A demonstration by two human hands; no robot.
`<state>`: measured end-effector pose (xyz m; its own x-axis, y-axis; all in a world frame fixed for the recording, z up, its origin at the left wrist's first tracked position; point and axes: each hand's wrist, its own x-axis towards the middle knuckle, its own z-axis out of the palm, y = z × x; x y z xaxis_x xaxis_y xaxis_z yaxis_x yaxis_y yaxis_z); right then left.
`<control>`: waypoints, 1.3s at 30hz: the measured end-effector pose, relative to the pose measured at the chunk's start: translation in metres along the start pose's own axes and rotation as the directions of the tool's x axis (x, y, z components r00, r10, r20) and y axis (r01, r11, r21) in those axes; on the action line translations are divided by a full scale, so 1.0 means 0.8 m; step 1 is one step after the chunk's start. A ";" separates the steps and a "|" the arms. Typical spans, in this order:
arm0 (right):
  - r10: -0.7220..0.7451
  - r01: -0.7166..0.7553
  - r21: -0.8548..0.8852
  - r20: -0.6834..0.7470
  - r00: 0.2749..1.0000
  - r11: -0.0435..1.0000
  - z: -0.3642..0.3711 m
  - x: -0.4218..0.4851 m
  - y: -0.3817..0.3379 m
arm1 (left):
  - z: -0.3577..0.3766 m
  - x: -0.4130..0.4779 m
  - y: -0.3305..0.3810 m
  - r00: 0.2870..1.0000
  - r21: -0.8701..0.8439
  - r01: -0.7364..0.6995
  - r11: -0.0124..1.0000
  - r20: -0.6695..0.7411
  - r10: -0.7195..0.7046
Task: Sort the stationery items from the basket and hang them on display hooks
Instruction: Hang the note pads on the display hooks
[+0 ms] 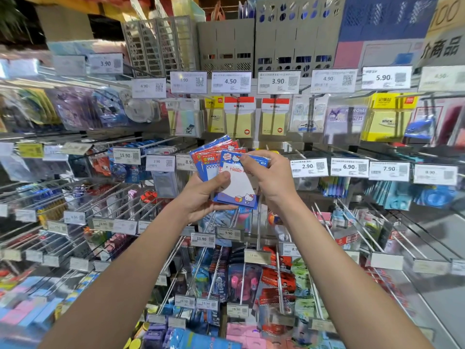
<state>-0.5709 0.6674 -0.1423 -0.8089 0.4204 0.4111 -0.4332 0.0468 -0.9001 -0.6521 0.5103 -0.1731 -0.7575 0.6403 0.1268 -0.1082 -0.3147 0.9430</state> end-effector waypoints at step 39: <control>0.136 -0.130 -0.046 0.157 0.978 0.990 -0.013 -0.014 0.061 | -0.026 0.005 0.004 0.975 0.018 -0.071 0.997 -0.209 0.073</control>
<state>-0.5787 0.6742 -0.1926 -0.9125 0.2750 0.3028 -0.3056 0.0338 -0.9516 -0.6688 0.4973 -0.1761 -0.8814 0.4546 0.1283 -0.0427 -0.3471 0.9368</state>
